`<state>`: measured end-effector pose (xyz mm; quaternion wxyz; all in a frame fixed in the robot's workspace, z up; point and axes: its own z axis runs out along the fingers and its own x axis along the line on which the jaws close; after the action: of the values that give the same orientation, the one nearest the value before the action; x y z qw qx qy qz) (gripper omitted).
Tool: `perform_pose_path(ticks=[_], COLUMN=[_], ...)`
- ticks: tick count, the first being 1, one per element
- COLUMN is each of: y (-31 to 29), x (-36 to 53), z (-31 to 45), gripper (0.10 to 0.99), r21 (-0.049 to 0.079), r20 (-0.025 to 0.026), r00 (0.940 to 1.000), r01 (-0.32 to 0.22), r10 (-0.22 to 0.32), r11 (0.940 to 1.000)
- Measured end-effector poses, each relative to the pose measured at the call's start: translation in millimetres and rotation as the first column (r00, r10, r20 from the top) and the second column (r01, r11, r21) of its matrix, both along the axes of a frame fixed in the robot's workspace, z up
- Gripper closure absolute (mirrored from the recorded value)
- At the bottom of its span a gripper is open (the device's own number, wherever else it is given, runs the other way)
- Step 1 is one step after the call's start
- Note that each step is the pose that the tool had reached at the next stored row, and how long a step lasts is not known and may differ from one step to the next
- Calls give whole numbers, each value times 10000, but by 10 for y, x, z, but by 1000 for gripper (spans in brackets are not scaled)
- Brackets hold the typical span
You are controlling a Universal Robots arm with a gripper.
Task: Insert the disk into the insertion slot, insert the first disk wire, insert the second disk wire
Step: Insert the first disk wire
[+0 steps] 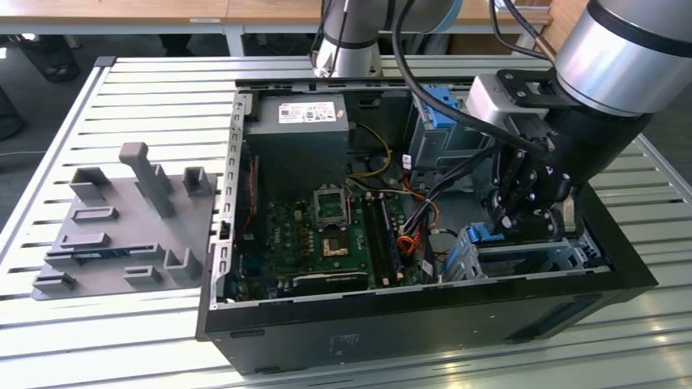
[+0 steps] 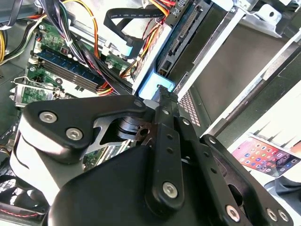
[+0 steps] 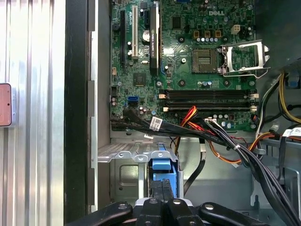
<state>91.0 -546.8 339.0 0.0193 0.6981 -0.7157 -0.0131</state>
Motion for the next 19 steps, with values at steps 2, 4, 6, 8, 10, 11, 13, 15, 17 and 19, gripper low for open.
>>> perform_pose_path(ticks=[2,4,6,8,10,11,13,15,17,19], y=[0,0,0,0,0,0,0,3,8,18], x=[0,0,0,0,0,0,0,0,0,0], z=[4,37,39,48,64,71,79,89,98,98], gripper=[980,980,980,980,980,980,980,980,980,980], r21=[-1,-2,-2,-5,-5,-3,-2,-23,-41,-69], r20=[0,0,0,0,-1,0,0,0,0,6], r00=[10000,10000,10000,10000,10000,10000,10000,10000,10000,10000], r01=[0,0,0,0,0,0,0,-1,0,0], r10=[0,0,0,0,0,0,0,1,0,0], r11=[10000,10000,10000,10000,10000,10000,10000,10000,10000,10000])
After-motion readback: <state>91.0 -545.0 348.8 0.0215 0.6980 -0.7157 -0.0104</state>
